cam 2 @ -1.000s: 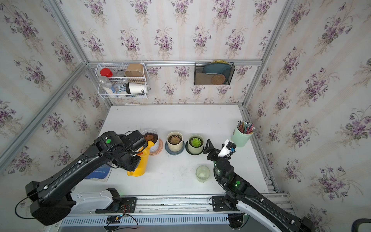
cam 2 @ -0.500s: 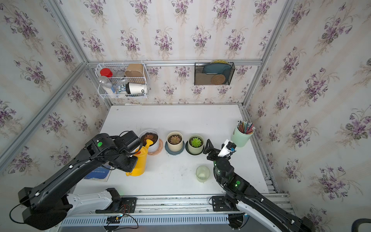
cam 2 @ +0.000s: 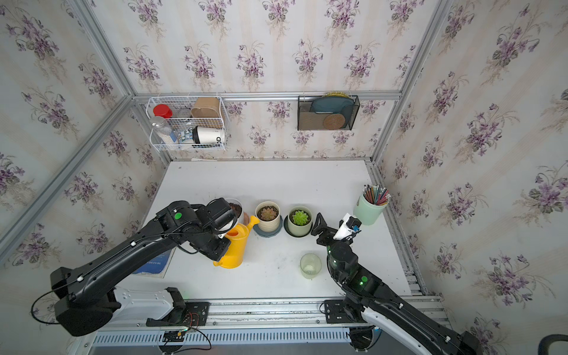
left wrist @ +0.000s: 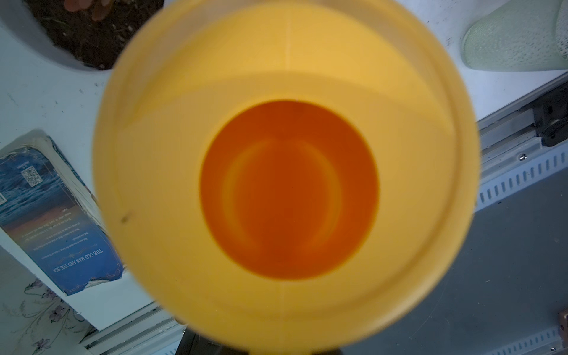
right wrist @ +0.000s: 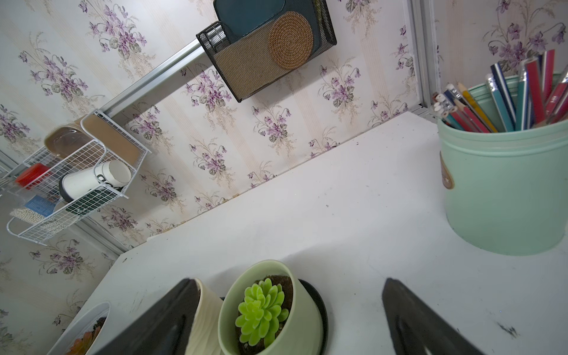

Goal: Water the succulent around the soil edge
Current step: Water the soil of the potted plant with water.

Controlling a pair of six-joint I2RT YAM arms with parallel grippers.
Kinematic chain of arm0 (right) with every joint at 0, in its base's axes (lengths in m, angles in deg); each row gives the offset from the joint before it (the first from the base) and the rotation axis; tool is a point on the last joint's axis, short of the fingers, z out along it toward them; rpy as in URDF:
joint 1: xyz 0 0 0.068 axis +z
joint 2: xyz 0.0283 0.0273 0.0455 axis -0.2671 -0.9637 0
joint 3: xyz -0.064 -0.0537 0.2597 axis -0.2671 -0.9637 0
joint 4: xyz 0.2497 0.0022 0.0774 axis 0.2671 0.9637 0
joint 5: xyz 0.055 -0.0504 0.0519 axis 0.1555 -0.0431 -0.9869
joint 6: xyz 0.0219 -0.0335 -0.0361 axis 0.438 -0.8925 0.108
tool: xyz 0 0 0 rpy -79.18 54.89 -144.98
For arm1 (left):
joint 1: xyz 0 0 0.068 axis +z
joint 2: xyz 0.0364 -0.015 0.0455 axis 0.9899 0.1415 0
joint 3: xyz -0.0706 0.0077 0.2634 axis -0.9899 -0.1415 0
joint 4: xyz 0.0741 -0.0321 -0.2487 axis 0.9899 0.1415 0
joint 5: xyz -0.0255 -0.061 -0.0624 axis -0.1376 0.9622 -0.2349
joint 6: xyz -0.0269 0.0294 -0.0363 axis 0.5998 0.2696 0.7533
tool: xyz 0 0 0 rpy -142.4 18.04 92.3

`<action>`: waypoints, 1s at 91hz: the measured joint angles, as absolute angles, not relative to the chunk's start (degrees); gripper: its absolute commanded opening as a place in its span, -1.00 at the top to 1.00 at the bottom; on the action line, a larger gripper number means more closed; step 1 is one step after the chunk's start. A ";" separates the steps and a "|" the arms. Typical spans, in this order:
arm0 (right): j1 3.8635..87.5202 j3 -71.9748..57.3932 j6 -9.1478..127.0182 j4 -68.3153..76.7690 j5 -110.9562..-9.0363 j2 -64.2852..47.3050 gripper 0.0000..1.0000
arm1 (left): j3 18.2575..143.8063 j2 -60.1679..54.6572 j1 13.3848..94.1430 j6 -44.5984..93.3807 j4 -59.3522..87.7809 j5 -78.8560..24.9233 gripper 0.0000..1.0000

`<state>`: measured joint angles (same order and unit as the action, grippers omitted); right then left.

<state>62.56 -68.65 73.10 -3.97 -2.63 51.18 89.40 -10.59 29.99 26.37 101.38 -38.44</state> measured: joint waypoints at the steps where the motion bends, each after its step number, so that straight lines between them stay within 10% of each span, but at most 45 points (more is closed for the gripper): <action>1: 62.56 -68.65 73.10 -3.97 -2.66 51.18 -0.97 | 89.40 -10.40 29.99 26.28 101.31 -38.42 1.00; 91: 62.36 -68.65 73.10 -3.97 -2.63 51.45 -0.97 | 96.11 0.71 29.79 21.43 98.99 -37.30 1.00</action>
